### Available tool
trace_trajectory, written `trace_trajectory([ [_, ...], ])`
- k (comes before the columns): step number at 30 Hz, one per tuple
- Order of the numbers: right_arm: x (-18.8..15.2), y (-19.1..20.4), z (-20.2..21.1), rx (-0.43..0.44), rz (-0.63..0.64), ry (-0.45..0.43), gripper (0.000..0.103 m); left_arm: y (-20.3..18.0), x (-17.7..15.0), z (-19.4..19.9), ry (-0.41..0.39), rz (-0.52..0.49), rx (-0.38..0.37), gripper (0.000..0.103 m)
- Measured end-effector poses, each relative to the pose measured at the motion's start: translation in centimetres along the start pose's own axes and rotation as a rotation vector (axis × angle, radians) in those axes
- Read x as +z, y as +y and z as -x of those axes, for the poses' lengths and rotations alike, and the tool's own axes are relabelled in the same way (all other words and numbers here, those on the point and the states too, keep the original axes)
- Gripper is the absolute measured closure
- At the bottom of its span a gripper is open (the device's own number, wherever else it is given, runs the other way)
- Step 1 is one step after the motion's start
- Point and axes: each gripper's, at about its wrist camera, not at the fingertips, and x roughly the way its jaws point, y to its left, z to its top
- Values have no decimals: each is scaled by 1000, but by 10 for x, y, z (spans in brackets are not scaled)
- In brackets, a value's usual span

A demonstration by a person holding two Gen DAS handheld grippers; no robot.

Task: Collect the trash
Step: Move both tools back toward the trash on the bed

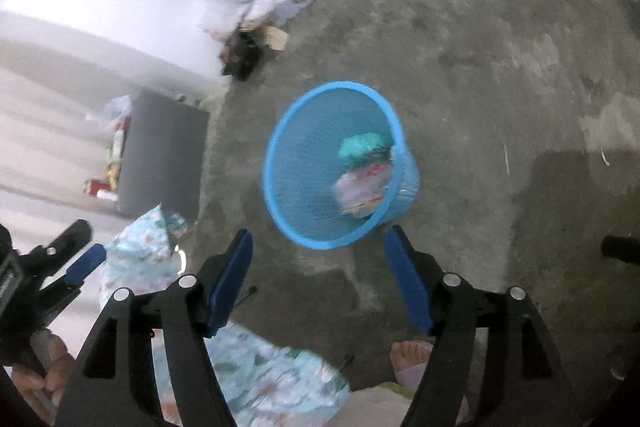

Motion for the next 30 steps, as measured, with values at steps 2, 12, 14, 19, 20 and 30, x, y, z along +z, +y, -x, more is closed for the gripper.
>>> trace_trajectory([
  [2,-8,16,16,20,42,-5,33,3,-14,43,-72,10,-5,38],
  [12,-90,124,81,182,386,49,30,57,-149,228,-432,125,39,28],
  [14,-111,143,88,230,466,87,30,70,-182,250,-475,138,95,27],
  [19,-161,179,95,318,629,183,30,109,-275,282,-483,246,249,26],
  [20,-172,186,93,331,653,214,30,116,-289,284,-474,273,268,26],
  [30,-249,232,70,396,772,445,30,184,-389,299,-464,504,402,26],
])
